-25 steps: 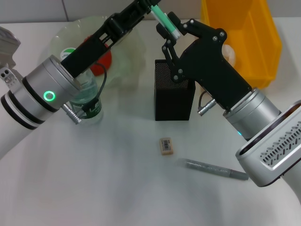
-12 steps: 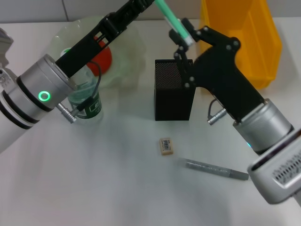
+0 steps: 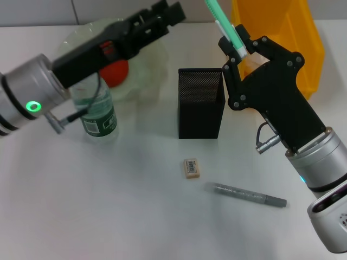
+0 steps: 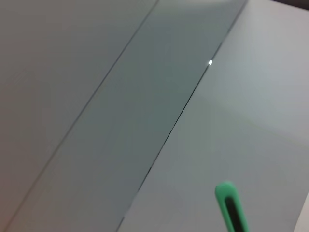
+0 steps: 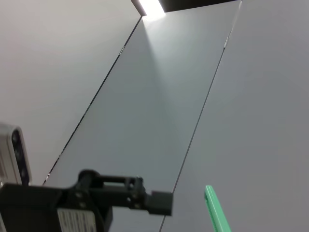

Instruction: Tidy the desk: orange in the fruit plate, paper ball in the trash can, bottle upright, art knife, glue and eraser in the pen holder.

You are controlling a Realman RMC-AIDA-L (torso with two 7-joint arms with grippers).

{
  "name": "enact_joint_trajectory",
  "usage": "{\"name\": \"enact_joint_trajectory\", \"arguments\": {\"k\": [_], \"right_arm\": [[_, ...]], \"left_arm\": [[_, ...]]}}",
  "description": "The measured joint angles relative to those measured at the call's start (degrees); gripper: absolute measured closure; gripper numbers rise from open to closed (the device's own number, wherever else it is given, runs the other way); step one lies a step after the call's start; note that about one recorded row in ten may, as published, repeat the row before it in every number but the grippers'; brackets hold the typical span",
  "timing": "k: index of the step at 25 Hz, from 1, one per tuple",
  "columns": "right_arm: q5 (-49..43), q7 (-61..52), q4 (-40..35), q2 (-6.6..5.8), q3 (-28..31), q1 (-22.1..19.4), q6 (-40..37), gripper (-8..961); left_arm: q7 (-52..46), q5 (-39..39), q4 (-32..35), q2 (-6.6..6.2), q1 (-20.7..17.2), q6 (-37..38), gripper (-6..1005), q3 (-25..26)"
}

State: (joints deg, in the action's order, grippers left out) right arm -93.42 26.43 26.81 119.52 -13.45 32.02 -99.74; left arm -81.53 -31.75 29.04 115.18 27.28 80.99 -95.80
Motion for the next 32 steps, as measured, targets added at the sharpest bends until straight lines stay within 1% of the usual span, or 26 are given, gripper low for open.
{"name": "enact_joint_trajectory", "arguments": {"k": [1,2,3,4,5,8,9,10,11,12,13,14,15,17,18,19,23,24,27,28,29,30,32], "right_arm": [[0.0,0.0,0.0,0.0,0.0,0.0,0.0,777],[-0.01,0.0,0.11,0.0,0.0,-0.06,-0.01,777],[-0.01,-0.01,0.73,-0.06,-0.01,-0.11,-0.11,777],[-0.01,-0.01,0.73,-0.06,-0.01,-0.11,-0.11,777],[-0.01,-0.02,1.07,-0.12,-0.01,-0.14,-0.31,776],[-0.01,-0.09,1.8,-0.41,0.03,-0.53,-2.09,775],[-0.01,-0.09,1.8,-0.41,0.03,-0.53,-2.09,775],[0.04,-0.12,2.13,-0.59,0.06,-0.66,-2.5,775],[0.18,-0.13,2.68,-0.92,0.1,-0.74,-2.65,775],[0.32,-0.14,3.35,-1.37,0.24,-0.76,-2.7,774],[0.43,-0.15,4.93,-2.42,0.75,-0.67,-2.5,774],[0.43,-0.15,4.93,-2.42,0.75,-0.67,-2.5,774],[0.45,-0.15,5.69,-2.92,1.01,-0.58,-2.38,773],[0.48,-0.12,7.83,-4.39,1.38,-0.44,-2.3,773],[0.51,-0.11,9.64,-5.77,1.47,-0.21,-2.19,773],[0.51,-0.11,9.64,-5.77,1.47,-0.21,-2.19,772],[0.56,-0.12,12.68,-8.04,1.8,0.37,-0.55,771],[0.56,-0.12,12.68,-8.04,1.8,0.37,-0.55,771],[0.57,0.1,13.8,-8.67,2.18,0.65,0.66,770],[0.59,0.16,15.02,-9.56,2.24,1.01,1.67,770],[0.59,0.16,15.02,-9.56,2.24,1.01,1.67,769],[0.6,0.17,15.89,-10.08,2.23,1.23,2.09,769],[0.61,0.2,18.14,-11.55,2.23,1.65,2.66,769]], "left_arm": [[0.16,-2.56,0.55,-0.4,0.11,0.12,325,1.62],[0.16,-2.56,0.55,-0.4,0.11,0.12,325,1.62],[0.44,-11.55,3.06,-0.92,-0.65,1.97,325,10.09],[0.44,-11.55,3.06,-0.92,-0.65,1.97,325,10.09],[0.18,-15.05,4.32,-0.9,-1.4,3.41,325,14.48],[0.18,-15.05,4.32,-0.9,-1.4,3.41,326,14.48],[-0.02,-16.68,4.83,-0.8,-1.88,4.12,326,16.89],[-0.02,-16.68,4.83,-0.8,-1.88,4.12,326,16.89],[-0.13,-19.01,5.03,-0.84,-2.29,4.46,326,19.09],[-0.13,-19.01,5.03,-0.84,-2.29,4.46,326,19.09],[-0.15,-19.2,4.97,-0.84,-2.4,4.45,326,19.14],[-0.15,-19.2,4.97,-0.84,-2.4,4.45,326,19.14],[-0.15,-19.2,4.97,-0.84,-2.4,4.45,326,19.14],[-0.05,-19.59,5.03,-0.64,-2.81,4.16,326,19.27],[-0.03,-19.61,5.06,-0.58,-2.84,4.13,327,19.32],[-0.03,-19.61,5.06,-0.58,-2.84,4.13,327,19.32],[0.05,-19.67,5.02,-0.4,-2.93,4.08,327,19.64],[0.05,-19.67,5.02,-0.4,-2.93,4.08,327,19.64],[0.01,-19.71,4.98,-0.26,-2.89,4.08,327,19.68],[-0.03,-19.73,5.02,-0.25,-2.89,4.08,328,19.69],[-0.03,-19.73,5.02,-0.25,-2.89,4.08,328,19.69],[-0.08,-19.74,5.04,-0.25,-2.87,4.08,328,19.69],[-0.08,-19.74,5.04,-0.25,-2.87,4.08,328,19.69]]}}
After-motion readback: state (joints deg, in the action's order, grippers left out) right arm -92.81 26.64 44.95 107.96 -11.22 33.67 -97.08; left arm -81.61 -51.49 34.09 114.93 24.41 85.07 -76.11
